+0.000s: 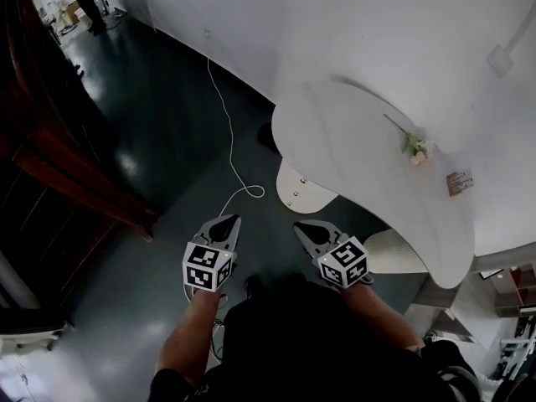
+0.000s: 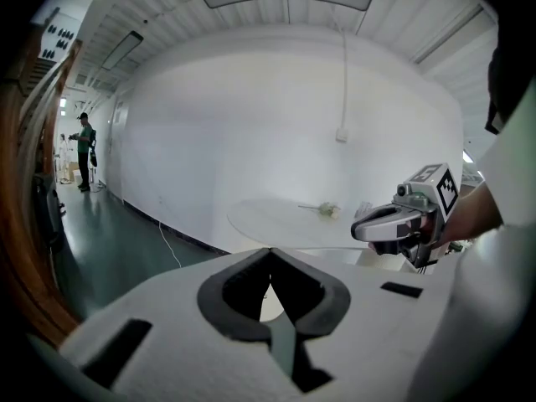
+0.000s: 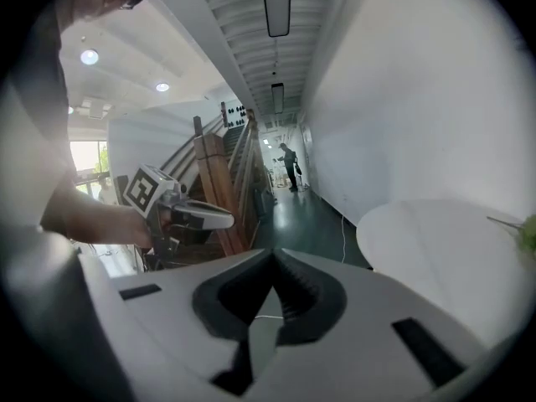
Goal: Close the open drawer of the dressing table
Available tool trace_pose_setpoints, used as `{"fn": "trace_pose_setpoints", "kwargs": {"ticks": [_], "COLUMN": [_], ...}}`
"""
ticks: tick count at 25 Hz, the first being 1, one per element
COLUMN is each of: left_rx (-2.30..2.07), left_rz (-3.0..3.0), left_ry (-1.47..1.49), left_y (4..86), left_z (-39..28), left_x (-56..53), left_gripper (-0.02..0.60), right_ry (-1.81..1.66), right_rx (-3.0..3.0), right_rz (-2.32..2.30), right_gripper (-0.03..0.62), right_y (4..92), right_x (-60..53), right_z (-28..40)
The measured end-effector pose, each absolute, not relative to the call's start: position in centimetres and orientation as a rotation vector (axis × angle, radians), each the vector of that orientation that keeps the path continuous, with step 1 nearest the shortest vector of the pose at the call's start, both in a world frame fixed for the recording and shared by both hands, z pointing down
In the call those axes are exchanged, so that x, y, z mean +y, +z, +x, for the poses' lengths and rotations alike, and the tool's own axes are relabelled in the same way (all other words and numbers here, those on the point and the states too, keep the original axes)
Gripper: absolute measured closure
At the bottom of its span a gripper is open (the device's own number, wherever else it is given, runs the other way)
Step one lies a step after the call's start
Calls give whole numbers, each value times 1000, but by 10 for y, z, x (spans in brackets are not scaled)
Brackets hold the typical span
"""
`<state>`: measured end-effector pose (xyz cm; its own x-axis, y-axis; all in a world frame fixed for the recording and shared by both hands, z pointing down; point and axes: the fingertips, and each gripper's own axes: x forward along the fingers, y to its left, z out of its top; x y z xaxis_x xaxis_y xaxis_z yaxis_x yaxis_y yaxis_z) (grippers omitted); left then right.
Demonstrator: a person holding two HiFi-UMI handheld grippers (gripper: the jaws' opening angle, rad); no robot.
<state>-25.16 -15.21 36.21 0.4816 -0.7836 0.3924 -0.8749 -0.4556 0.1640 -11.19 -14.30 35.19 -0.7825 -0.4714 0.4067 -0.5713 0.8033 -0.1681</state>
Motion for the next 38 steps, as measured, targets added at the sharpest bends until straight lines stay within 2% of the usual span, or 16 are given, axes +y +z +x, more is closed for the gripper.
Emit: {"fn": "trace_pose_setpoints", "kwargs": {"ticks": [7, 11, 15, 22, 29, 38], "left_rx": [-1468, -1524, -1531, -1617, -1663, -1719], "left_rz": [2409, 2366, 2357, 2379, 2433, 2463], "left_ry": [302, 309, 279, 236, 210, 256], "left_y": [313, 307, 296, 266, 231, 207], "left_z": [-215, -173, -117, -60, -63, -117], "left_x": [-159, -163, -169, -184, -177, -165], "left_gripper": [572, 572, 572, 572, 572, 572], "right_ry": [245, 196, 312, 228, 137, 87], "right_rx": [-2725, -2745, -2784, -2852, -2945, -2959], "right_rz": [758, 862, 963, 1004, 981, 996], "right_gripper": [589, 589, 589, 589, 591, 591], "right_y": [302, 284, 276, 256, 219, 186], "right_x": [-150, -162, -169, -181, -178, -178], "right_z": [-72, -1, 82, 151, 156, 101]}}
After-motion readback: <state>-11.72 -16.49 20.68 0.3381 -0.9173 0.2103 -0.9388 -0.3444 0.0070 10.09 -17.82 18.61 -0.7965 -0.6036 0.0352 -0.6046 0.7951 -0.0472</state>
